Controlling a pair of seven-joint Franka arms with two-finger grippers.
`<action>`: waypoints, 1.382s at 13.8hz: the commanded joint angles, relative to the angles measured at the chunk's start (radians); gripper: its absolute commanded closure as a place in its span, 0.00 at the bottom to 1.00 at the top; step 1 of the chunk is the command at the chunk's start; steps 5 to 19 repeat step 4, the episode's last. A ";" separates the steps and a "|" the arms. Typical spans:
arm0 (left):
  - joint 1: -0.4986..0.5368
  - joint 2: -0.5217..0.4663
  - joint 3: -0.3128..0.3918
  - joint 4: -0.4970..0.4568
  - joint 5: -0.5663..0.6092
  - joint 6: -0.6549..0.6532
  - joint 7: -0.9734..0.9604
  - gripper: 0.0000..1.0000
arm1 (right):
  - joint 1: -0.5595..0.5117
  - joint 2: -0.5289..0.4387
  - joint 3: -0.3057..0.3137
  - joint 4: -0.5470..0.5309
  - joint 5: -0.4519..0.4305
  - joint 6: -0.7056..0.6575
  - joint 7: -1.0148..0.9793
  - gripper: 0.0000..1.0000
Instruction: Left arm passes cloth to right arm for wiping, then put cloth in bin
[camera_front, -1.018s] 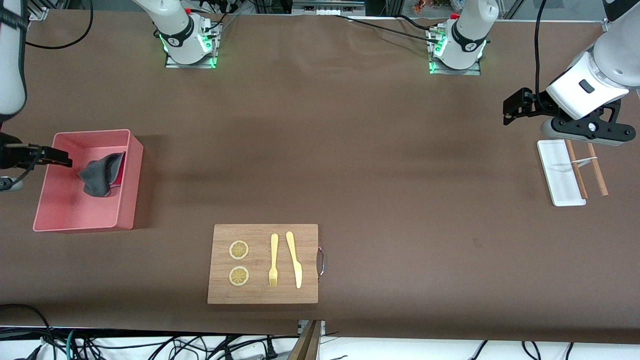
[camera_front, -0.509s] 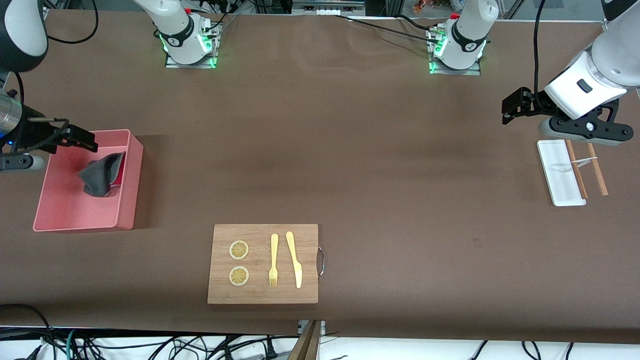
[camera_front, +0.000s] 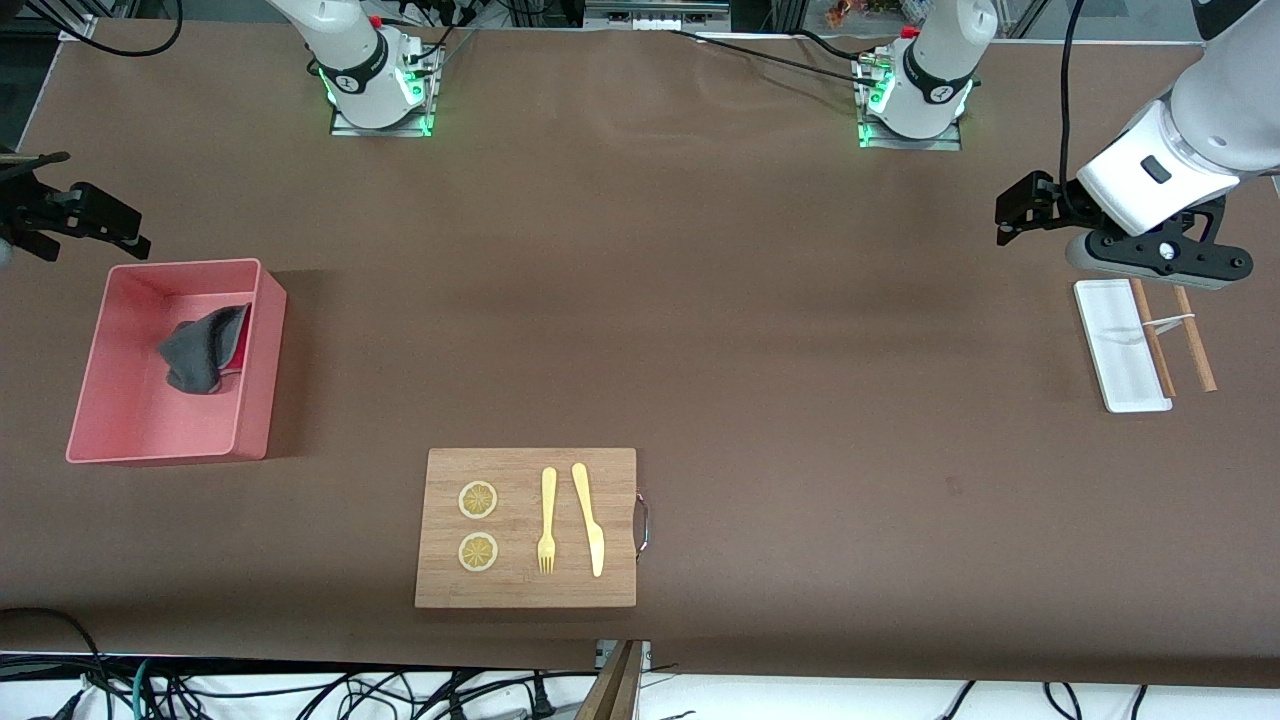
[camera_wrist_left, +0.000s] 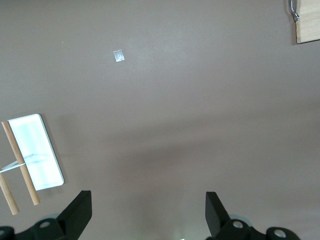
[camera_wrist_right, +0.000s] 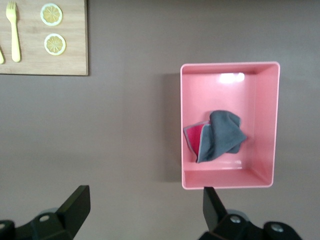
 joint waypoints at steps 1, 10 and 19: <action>0.000 0.004 -0.008 -0.008 0.027 0.012 0.004 0.00 | -0.021 0.006 0.021 0.014 -0.001 -0.033 0.058 0.00; 0.002 0.017 -0.008 -0.006 0.027 0.035 0.001 0.00 | -0.021 0.008 0.021 0.014 -0.003 -0.033 0.053 0.00; 0.002 0.017 -0.008 -0.006 0.027 0.035 0.001 0.00 | -0.021 0.008 0.021 0.014 -0.003 -0.033 0.053 0.00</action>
